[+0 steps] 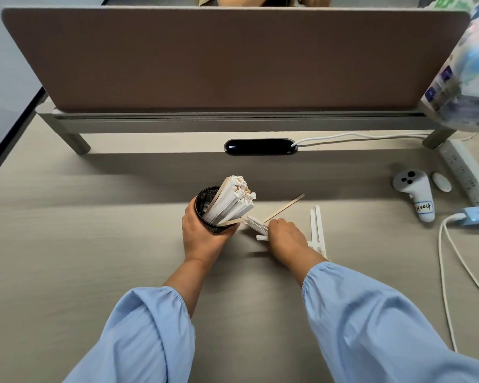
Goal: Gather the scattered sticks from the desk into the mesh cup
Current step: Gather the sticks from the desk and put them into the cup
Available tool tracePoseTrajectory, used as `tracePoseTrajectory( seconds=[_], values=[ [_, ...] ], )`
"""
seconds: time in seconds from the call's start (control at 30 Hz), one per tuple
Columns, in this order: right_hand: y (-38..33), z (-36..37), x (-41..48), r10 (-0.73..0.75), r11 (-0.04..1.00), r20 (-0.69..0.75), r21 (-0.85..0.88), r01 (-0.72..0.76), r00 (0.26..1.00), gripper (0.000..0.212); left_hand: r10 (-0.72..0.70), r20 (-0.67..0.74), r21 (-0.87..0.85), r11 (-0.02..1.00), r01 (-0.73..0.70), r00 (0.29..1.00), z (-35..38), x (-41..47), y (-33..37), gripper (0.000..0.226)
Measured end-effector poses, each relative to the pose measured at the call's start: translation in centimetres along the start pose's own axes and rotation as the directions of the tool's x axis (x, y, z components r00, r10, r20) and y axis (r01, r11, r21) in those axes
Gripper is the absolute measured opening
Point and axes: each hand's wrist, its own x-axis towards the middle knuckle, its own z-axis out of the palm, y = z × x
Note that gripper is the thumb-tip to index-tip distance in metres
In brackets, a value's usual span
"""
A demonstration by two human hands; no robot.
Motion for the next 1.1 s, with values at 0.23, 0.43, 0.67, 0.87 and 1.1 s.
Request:
tracePoseTrajectory(
  seconds=[0.23, 0.43, 0.67, 0.87, 1.1],
  values=[
    [0.2, 0.5, -0.7, -0.028, 0.999, -0.067, 0.021, 0.030, 0.997, 0.030, 0.013, 0.023, 0.003, 1.000, -0.013, 1.000, -0.1, 0.0, -0.1, 0.089],
    [1.7, -1.7, -0.9, 0.011, 0.939, -0.204, 0.339, 0.060, 0.979, 0.025, 0.008, 0.021, -0.011, 1.000, -0.008, 1.000, -0.3, -0.2, 0.0, 0.092],
    [3.4, -6.0, -1.7, 0.399, 0.291, -0.438, 0.893, 0.342, 0.805, 0.022, 0.058, 0.052, -0.011, 0.998, -0.057, 0.997, 0.1, -0.2, 0.2, 0.082],
    [2.7, -5.3, -1.8, 0.311, 0.212, -0.527, 0.849, 0.483, 0.791, 0.026, 0.097, 0.036, -0.038, 0.995, -0.095, 0.995, 0.6, -1.1, 0.3, 0.082],
    [2.4, -2.3, -0.9, 0.341, 0.146, -0.473, 0.880, 0.451, 0.812, 0.041, 0.089, 0.027, -0.035, 0.996, -0.088, 0.996, 0.8, -1.4, -0.2, 0.087]
  ],
)
